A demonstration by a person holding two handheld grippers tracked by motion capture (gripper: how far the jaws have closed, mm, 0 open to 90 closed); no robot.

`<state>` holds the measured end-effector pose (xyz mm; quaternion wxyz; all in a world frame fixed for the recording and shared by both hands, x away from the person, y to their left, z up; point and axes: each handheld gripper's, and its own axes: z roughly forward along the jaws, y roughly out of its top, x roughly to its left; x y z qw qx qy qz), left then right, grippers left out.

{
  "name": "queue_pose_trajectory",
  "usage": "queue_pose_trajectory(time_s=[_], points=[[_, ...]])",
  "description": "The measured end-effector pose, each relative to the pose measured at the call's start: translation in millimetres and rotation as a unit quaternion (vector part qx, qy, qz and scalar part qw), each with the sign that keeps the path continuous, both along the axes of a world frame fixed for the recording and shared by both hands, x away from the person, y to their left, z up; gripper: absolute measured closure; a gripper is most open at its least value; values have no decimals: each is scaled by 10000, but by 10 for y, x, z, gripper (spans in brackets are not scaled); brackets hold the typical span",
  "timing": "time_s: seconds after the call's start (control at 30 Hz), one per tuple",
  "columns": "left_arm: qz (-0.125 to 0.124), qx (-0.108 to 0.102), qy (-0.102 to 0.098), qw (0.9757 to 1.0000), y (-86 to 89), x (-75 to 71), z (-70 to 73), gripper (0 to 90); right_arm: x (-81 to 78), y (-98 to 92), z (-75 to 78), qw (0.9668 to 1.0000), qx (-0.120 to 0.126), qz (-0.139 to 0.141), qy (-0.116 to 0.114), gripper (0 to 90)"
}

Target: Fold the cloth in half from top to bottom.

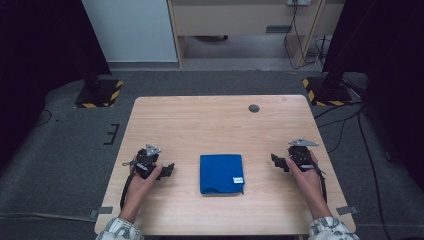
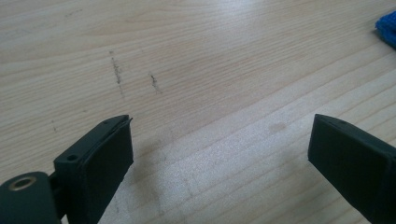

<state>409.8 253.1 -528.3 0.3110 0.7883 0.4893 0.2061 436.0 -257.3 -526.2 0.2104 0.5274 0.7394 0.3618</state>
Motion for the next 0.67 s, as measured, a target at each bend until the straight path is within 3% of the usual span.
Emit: queue_pose_trajectory(time_s=[0.13,0.23,0.37,0.67], points=[[12,-98,135,9999,-7,16,-56,37,10,22,-40,9999,-106,-23,89,97],[-12,-59,94,9999,-26,10,-68,13,17,69,-65,9998,-138,-28,134,92],[-55,-104,17,9999,-24,2,-90,0,11,141,-128,9989,-449,46,151,75],[-58,-105,18,9999,-24,2,-90,0,-38,181,-132,9988,-449,33,165,60]])
